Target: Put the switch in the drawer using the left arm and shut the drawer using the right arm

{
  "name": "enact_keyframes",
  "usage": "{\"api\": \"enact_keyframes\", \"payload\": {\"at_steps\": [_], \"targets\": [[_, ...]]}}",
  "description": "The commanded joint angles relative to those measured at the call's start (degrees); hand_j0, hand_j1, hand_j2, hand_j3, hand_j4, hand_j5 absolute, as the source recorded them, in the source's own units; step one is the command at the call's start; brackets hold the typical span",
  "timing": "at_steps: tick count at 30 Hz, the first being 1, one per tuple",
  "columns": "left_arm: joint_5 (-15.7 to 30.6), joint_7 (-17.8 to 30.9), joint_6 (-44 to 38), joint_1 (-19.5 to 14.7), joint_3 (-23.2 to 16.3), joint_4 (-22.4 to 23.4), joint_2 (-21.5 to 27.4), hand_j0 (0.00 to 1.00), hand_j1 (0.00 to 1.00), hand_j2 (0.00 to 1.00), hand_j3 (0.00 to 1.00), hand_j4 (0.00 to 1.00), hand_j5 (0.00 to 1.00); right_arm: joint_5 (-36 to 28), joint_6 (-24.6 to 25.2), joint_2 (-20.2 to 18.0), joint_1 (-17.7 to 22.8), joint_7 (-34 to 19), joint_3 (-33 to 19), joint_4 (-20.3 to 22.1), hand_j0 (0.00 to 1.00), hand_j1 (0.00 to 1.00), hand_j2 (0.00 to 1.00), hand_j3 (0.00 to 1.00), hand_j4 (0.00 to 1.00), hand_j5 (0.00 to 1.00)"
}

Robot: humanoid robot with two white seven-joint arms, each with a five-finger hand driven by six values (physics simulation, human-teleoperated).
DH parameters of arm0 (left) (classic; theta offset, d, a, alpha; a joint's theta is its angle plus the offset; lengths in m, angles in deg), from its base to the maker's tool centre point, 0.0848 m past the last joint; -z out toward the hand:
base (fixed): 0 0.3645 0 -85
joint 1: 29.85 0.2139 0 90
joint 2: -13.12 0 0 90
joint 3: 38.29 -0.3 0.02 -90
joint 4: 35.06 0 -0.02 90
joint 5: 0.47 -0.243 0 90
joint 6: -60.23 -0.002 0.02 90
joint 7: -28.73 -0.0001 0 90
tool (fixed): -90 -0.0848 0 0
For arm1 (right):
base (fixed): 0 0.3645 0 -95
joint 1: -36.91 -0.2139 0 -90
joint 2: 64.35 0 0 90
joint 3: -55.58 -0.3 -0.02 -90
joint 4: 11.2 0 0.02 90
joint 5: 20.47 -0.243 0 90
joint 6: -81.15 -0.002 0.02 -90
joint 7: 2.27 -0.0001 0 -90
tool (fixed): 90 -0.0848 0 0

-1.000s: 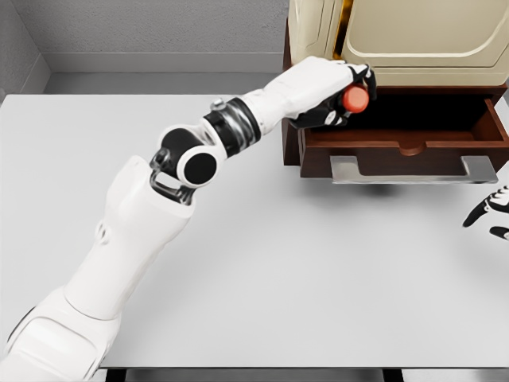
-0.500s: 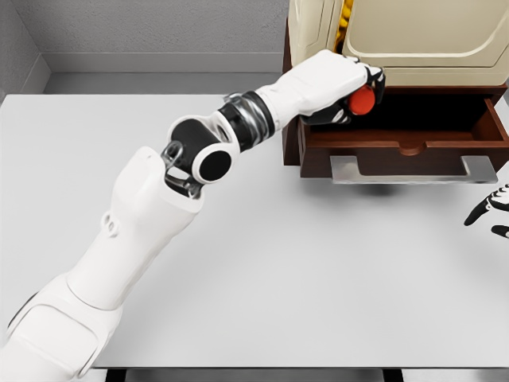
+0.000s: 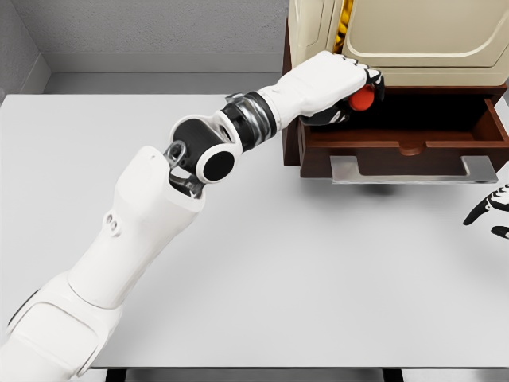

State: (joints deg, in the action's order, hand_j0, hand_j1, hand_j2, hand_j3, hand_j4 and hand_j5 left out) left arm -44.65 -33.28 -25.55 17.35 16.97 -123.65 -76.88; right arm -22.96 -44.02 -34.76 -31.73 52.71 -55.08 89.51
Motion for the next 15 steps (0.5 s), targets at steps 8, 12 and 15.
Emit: {"api": "enact_keyframes", "payload": {"at_steps": [8, 12, 15], "targets": [[-1.09, -0.04, 0.00, 0.00, -0.60, 0.00, 0.01, 0.72, 0.72, 0.72, 0.72, 0.72, 0.72, -0.40, 0.17, -0.07, 0.00, 0.02, 0.01, 0.02, 0.58, 0.58, 0.58, 0.58, 0.58, 0.58], [-1.18, -0.04, 0.00, 0.00, -0.60, 0.00, 0.01, 0.75, 0.75, 0.75, 0.75, 0.75, 0.75, -0.40, 0.17, -0.07, 0.00, 0.02, 0.01, 0.02, 0.58, 0.58, 0.58, 0.58, 0.58, 0.58], [-1.18, -0.04, 0.00, 0.00, -0.60, 0.00, 0.01, 0.76, 0.76, 0.76, 0.76, 0.76, 0.76, -0.40, 0.17, -0.07, 0.00, 0.02, 0.01, 0.02, 0.58, 0.58, 0.58, 0.58, 0.58, 0.58]]}}
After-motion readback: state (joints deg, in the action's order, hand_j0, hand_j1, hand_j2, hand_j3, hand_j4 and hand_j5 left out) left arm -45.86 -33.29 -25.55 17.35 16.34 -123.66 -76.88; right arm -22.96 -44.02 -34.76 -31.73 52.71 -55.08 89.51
